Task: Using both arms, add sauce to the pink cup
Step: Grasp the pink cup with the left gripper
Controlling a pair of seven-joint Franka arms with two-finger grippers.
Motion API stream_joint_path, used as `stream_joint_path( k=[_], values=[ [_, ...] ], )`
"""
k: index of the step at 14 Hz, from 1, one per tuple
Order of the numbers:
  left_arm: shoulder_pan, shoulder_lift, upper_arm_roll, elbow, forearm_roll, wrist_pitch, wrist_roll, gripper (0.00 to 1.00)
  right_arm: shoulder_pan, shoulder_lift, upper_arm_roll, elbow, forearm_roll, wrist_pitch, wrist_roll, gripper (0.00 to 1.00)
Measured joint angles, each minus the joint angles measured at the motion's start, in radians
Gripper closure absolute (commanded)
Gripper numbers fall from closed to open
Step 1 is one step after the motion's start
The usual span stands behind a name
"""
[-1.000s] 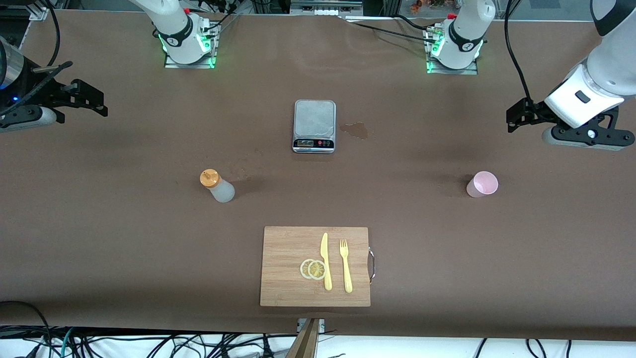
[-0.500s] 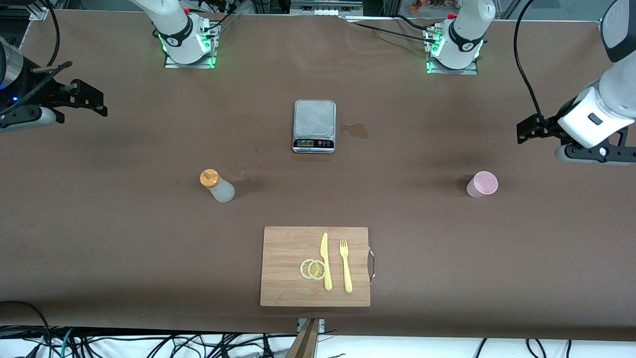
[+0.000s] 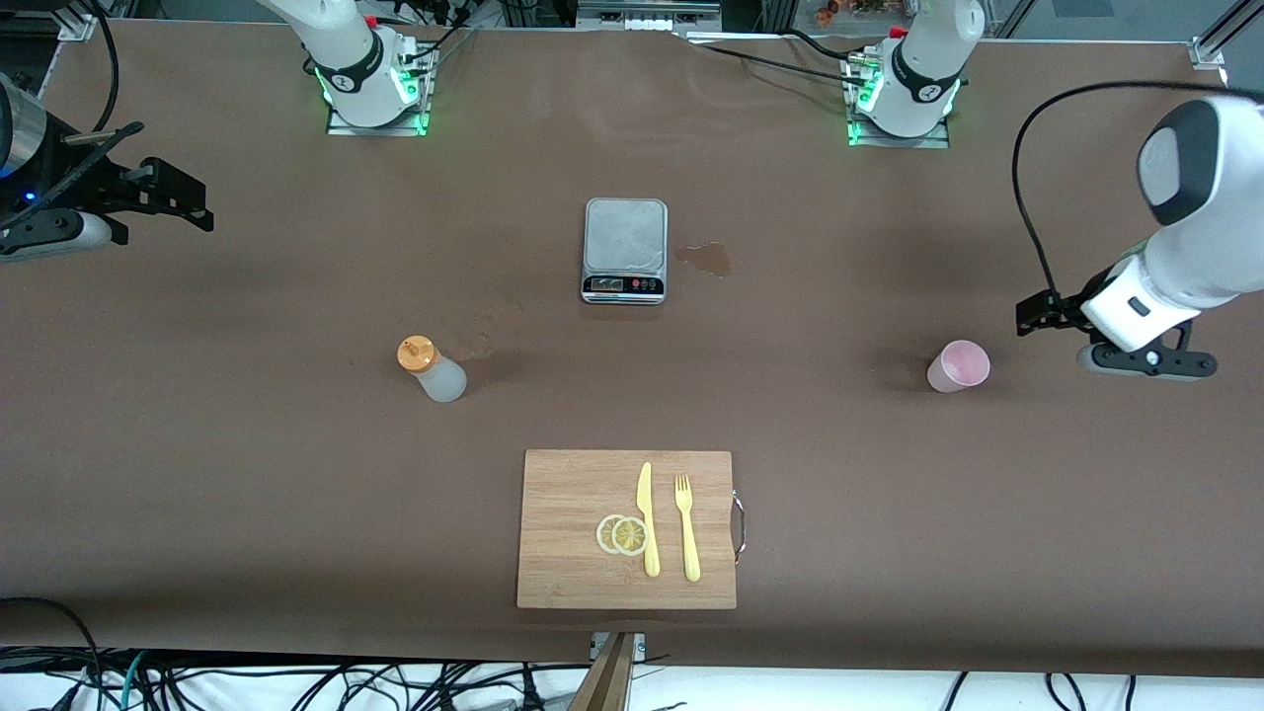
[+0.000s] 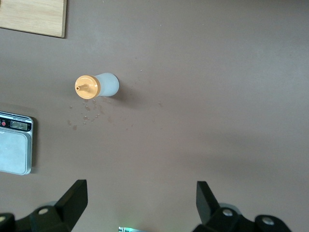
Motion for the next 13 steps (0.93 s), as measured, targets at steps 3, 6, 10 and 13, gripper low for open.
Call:
stream_joint_path(
  k=[3, 6, 10, 13],
  values=[
    [0.031, 0.046, 0.000, -0.133, 0.000, 0.198, 0.022, 0.00, 0.000, 0.000, 0.000, 0.000, 0.000, -0.001, 0.000, 0.00],
    [0.038, 0.098, -0.008, -0.182, 0.000, 0.281, 0.030, 0.00, 0.000, 0.000, 0.000, 0.000, 0.000, -0.001, 0.000, 0.00],
    [0.040, 0.131, -0.017, -0.188, 0.000, 0.342, 0.074, 0.00, 0.000, 0.000, 0.000, 0.000, 0.000, -0.002, 0.000, 0.00],
    [0.043, 0.155, -0.017, -0.188, 0.000, 0.365, 0.082, 0.24, 0.000, 0.000, 0.000, 0.000, 0.000, -0.002, 0.000, 0.00]
  ],
)
